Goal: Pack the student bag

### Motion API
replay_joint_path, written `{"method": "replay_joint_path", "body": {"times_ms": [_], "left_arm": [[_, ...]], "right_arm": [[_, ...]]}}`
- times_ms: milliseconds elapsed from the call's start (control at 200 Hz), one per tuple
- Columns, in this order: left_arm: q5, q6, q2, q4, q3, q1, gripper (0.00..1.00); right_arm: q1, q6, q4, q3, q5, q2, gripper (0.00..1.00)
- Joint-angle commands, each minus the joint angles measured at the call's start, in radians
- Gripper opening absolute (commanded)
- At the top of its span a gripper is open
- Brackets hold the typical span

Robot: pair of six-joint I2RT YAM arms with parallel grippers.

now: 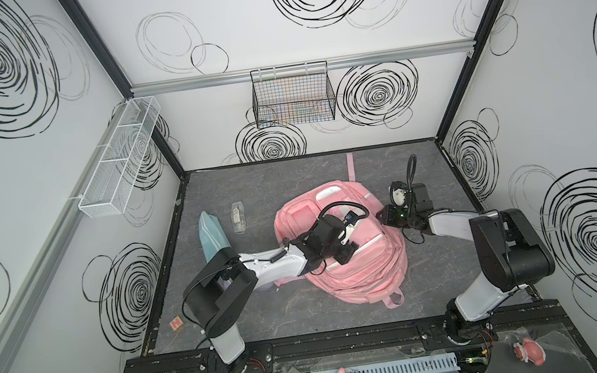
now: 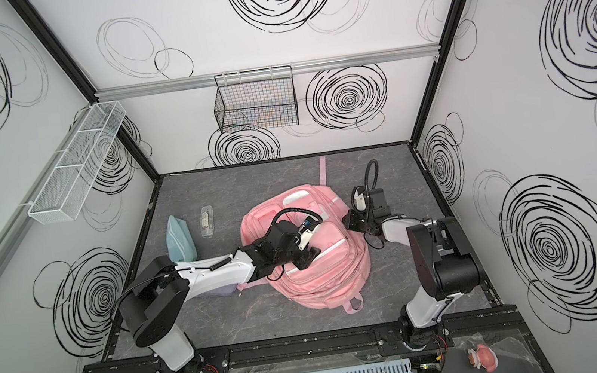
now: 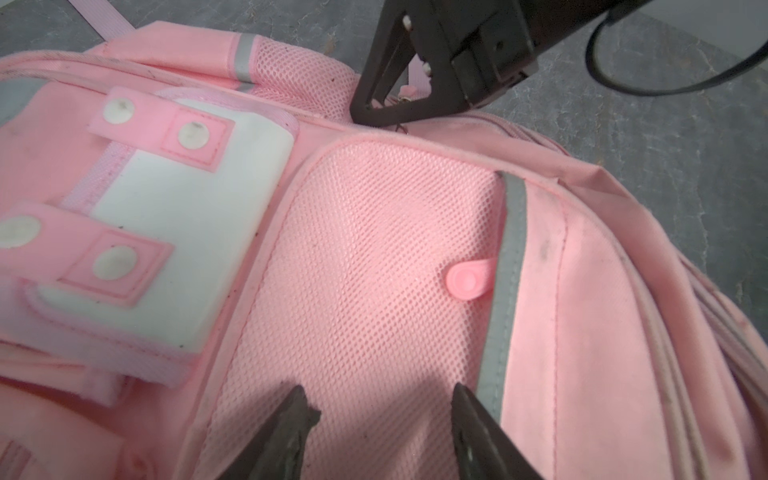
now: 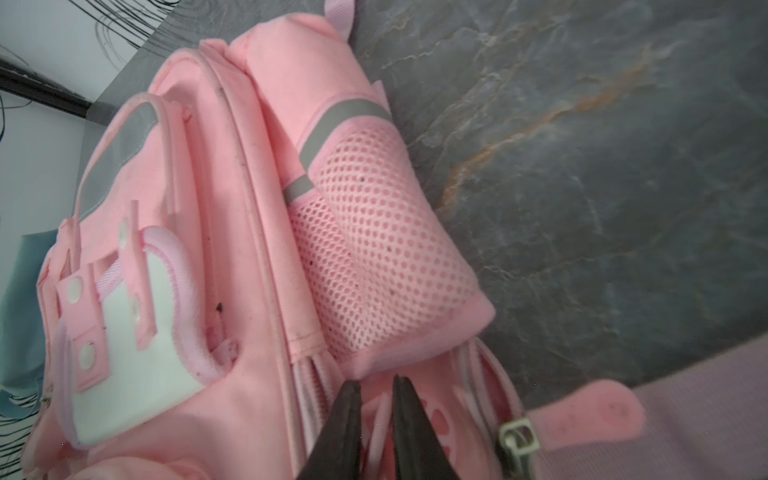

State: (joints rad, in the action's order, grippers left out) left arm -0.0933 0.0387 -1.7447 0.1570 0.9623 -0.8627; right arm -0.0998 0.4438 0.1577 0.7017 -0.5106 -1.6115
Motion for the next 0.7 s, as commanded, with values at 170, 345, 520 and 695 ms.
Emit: {"method": "replay_joint_path", "body": {"times_ms": [170, 345, 520, 695], "left_arm": [[-0.023, 0.03, -0.003, -0.048, -0.024, 0.01, 0.58], [-0.023, 0.03, -0.001, -0.057, -0.022, 0.01, 0.58], [-0.038, 0.024, 0.021, -0.063, -0.001, 0.02, 0.61], [-0.09, 0.023, 0.031, -0.141, 0.103, 0.04, 0.63]], "right_arm": [[0.006, 0.023, -0.01, -0.024, -0.122, 0.006, 0.18], [0.015, 0.075, 0.058, -0.045, -0.208, -0.007, 0.13], [0.029, 0.083, 0.059, -0.044, -0.221, 0.067, 0.0], [0.031, 0.063, 0.037, -0.015, -0.241, 0.18, 0.0]]}}
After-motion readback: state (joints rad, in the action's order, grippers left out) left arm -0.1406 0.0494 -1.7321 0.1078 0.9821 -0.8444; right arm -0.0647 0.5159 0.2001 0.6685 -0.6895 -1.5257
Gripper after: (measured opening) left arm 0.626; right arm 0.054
